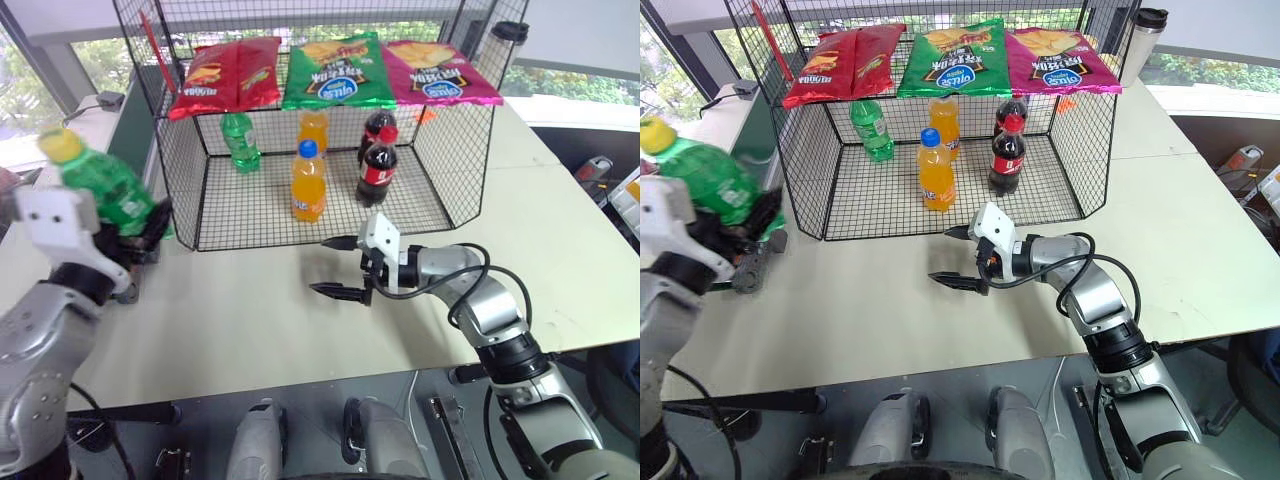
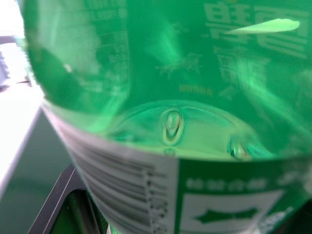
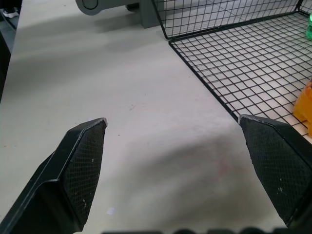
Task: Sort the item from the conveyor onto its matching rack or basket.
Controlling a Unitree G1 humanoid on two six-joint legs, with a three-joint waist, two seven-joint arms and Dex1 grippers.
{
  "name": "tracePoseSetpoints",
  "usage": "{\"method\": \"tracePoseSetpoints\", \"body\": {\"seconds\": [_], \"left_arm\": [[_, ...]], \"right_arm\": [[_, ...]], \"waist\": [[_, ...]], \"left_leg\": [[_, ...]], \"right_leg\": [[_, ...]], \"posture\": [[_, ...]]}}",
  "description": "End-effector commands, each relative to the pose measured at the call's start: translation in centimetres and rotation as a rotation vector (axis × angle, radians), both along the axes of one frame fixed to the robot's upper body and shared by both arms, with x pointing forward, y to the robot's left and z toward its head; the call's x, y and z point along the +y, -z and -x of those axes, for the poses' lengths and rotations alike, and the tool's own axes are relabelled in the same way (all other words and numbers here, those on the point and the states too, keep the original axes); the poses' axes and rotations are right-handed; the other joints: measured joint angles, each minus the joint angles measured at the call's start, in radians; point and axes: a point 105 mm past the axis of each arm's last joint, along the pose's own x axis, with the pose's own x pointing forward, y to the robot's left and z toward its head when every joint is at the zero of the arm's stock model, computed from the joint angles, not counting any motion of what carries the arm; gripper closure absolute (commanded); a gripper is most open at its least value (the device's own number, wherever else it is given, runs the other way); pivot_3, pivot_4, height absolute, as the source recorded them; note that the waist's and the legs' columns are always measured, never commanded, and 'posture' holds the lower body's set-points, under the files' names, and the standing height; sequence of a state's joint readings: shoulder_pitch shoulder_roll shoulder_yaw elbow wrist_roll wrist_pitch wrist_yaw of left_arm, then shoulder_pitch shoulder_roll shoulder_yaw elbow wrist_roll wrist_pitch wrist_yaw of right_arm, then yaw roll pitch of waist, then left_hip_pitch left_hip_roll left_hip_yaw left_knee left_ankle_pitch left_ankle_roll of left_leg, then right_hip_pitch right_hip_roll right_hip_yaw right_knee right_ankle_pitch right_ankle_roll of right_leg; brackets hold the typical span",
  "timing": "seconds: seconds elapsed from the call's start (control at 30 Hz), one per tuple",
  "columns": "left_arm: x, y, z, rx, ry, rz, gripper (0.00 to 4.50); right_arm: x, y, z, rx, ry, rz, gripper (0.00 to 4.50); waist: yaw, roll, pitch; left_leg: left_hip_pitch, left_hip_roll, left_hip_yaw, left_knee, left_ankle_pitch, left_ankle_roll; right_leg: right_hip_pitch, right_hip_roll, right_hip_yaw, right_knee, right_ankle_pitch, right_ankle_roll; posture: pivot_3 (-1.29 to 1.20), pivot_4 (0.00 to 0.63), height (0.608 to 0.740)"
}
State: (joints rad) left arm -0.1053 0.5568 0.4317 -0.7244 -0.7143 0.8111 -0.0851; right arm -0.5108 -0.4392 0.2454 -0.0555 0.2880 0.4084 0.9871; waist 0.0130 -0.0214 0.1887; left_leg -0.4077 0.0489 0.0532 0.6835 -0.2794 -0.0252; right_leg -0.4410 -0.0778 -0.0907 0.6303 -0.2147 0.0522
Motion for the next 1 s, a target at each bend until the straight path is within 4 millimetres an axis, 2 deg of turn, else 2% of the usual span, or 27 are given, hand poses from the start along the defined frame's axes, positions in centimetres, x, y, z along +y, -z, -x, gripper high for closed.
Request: {"method": "tracePoseSetpoints", "body": {"seconds": [0.03, 0.3, 0.53, 0.73, 1.0], "left_arm": [[-1.8, 0.0, -1.5, -0.035, 0.033, -0.042, 1.7], [-5.6, 2.0, -6.2, -0.043, 0.027, -0.046, 1.7], [-6.5, 3.4, -10.6, -0.002, -0.074, -0.05, 1.7], [-6.4, 4.5, -12.4, 0.032, -0.09, -0.034, 1.7], [-6.7, 5.0, -13.6, 0.047, -0.1, -0.023, 1.7]], "right_arm": [[-0.1, -1.4, 0.1, -0.054, 0.004, -0.016, 0.0], [-0.7, -1.1, -0.1, -0.06, 0.039, 0.011, 0.0], [-1.1, -1.2, -0.3, -0.076, 0.085, 0.018, 0.0], [-1.2, -1.4, -1.2, -0.102, 0.156, 0.003, 0.0], [-1.4, -1.9, -2.8, -0.139, 0.255, -0.011, 0.0]], "waist": [[0.0, 0.0, 0.0], [0.0, 0.0, 0.0], [-0.001, 0.0, 0.0], [-0.001, 0.0, 0.0], [0.0, 0.0, 0.0]], "left_leg": [[0.0, 0.0, 0.0, 0.0, 0.0, 0.0], [0.0, 0.001, 0.0, 0.0, 0.0, 0.0], [0.0, 0.0, 0.0, 0.0, 0.0, 0.0], [0.0, 0.001, 0.0, -0.001, 0.0, 0.0], [-0.001, 0.0, 0.001, 0.0, 0.0, 0.0]], "right_leg": [[0.0, 0.0, 0.0, 0.0, 0.0, 0.0], [-0.001, 0.001, 0.0, 0.0, 0.0, 0.0], [0.0, 0.001, 0.0, 0.0, 0.0, 0.001], [-0.001, 0.001, -0.001, 0.001, 0.0, 0.001], [-0.001, 0.001, -0.001, 0.001, 0.001, 0.001]], "posture": [[0.0, 0.15, 0.74], [0.0, 0.15, 0.74], [0.0, 0.15, 0.74], [0.0, 0.15, 0.74], [0.0, 0.15, 0.74]]}}
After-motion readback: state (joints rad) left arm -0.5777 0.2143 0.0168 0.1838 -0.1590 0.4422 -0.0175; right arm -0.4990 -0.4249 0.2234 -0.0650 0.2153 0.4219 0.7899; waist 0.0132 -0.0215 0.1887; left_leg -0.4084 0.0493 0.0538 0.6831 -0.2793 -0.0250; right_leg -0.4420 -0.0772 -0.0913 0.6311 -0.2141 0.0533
